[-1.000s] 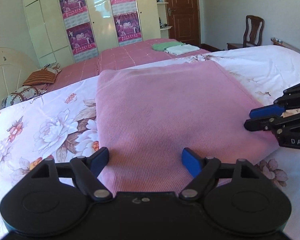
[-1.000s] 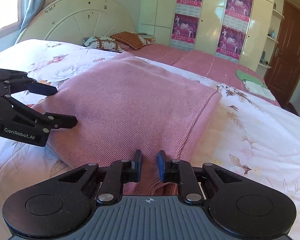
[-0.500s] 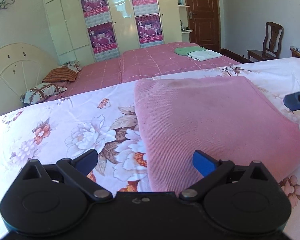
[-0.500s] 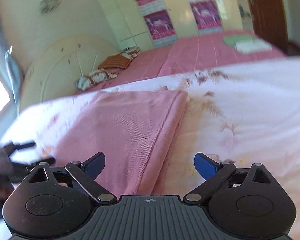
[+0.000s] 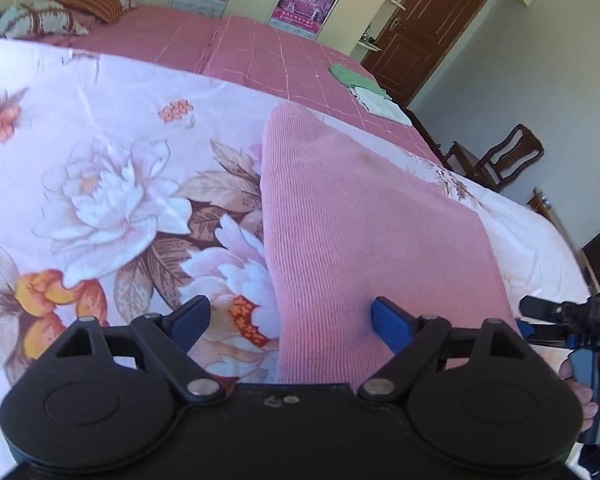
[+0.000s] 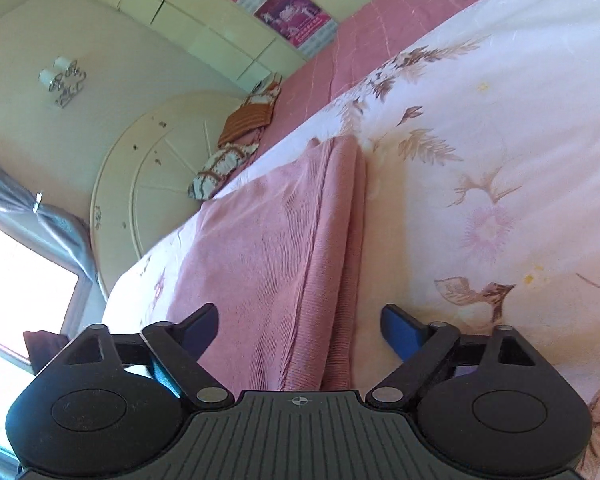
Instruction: Fold small clothes
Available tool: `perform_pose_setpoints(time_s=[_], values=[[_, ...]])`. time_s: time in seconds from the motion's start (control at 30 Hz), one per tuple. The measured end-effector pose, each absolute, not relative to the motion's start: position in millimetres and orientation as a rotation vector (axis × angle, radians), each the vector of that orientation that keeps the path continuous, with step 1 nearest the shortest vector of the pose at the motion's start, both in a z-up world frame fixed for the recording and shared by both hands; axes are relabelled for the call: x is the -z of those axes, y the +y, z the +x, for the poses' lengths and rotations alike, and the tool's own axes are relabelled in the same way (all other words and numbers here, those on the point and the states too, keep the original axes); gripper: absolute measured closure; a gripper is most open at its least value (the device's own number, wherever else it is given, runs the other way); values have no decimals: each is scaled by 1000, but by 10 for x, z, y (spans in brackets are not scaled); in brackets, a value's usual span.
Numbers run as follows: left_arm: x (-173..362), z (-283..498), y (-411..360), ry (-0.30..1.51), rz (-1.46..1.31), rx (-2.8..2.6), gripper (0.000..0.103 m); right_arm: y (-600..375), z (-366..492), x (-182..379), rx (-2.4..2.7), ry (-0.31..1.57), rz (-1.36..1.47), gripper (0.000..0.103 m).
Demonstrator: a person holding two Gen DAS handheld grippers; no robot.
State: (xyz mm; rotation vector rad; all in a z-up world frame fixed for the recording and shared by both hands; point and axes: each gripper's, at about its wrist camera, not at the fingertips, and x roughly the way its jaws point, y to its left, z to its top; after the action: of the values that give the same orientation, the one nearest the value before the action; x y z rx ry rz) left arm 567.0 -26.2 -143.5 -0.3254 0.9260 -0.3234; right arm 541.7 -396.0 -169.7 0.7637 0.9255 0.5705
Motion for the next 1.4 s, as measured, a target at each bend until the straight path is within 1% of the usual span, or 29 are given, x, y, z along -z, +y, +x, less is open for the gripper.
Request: perform_pose_setpoints(time_s=[0.03, 0.17, 0.2, 0.27, 0.3, 0.33, 0.37, 0.4, 0.43, 0.47, 0.5, 0.53, 0.6, 0.73, 0.87, 0.97, 1.1, 1.23, 1.37, 1.4], values=[[1446, 5682, -268, 926, -328, 333, 16, -3936, 5420, 1700, -578, 937, 757, 24], [1468, 5804, -365, 934, -326, 382, 19, -3892, 5512, 1741, -577, 979, 775, 25], [1471, 5841, -414, 935, -309, 392, 20, -3864, 5537, 1746, -578, 985, 773, 27], [1470, 5907, -523, 932, -286, 412, 33, -3794, 5598, 1721, -551, 1002, 748, 42], [1473, 5938, -568, 941, -295, 425, 41, -3748, 5630, 1718, -539, 1024, 726, 59], [1466, 5960, -628, 945, -284, 413, 42, -3710, 5651, 1720, -524, 1028, 703, 67], [1449, 5969, -700, 943, -244, 406, 43, -3680, 5679, 1726, -521, 1032, 695, 68], [1421, 5965, -769, 935, -198, 400, 46, -3652, 5694, 1712, -515, 1037, 679, 68], [1383, 5953, -826, 922, -158, 392, 54, -3614, 5697, 1678, -506, 1039, 645, 76], [1333, 5930, -876, 904, -115, 386, 60, -3538, 5673, 1620, -494, 1035, 579, 80], [1278, 5896, -920, 884, -70, 381, 68, -3453, 5638, 1554, -493, 1019, 510, 83], [1213, 5853, -964, 861, -25, 383, 71, -3374, 5596, 1476, -483, 999, 439, 84], [1109, 5769, -997, 824, 25, 400, 72, -3197, 5444, 1288, -459, 935, 316, 85], [842, 5588, -829, 764, 52, 430, 73, -2966, 5199, 923, -444, 840, 278, 85], [580, 5357, -294, 729, 42, 415, 73, -2488, 4983, 612, -468, 796, 226, 85], [478, 5176, 209, 728, 45, 382, 73, -2017, 4937, 494, -510, 787, 227, 85], [506, 4981, 814, 762, 52, 327, 73, -1339, 4878, 540, -581, 807, 242, 86], [661, 4769, 1358, 805, 4, 275, 73, -793, 4884, 617, -649, 850, 256, 85], [934, 4614, 1715, 862, -75, 260, 71, -512, 4887, 885, -680, 932, 284, 85], [1010, 4613, 1772, 871, -99, 263, 68, -511, 4888, 980, -671, 956, 290, 85]])
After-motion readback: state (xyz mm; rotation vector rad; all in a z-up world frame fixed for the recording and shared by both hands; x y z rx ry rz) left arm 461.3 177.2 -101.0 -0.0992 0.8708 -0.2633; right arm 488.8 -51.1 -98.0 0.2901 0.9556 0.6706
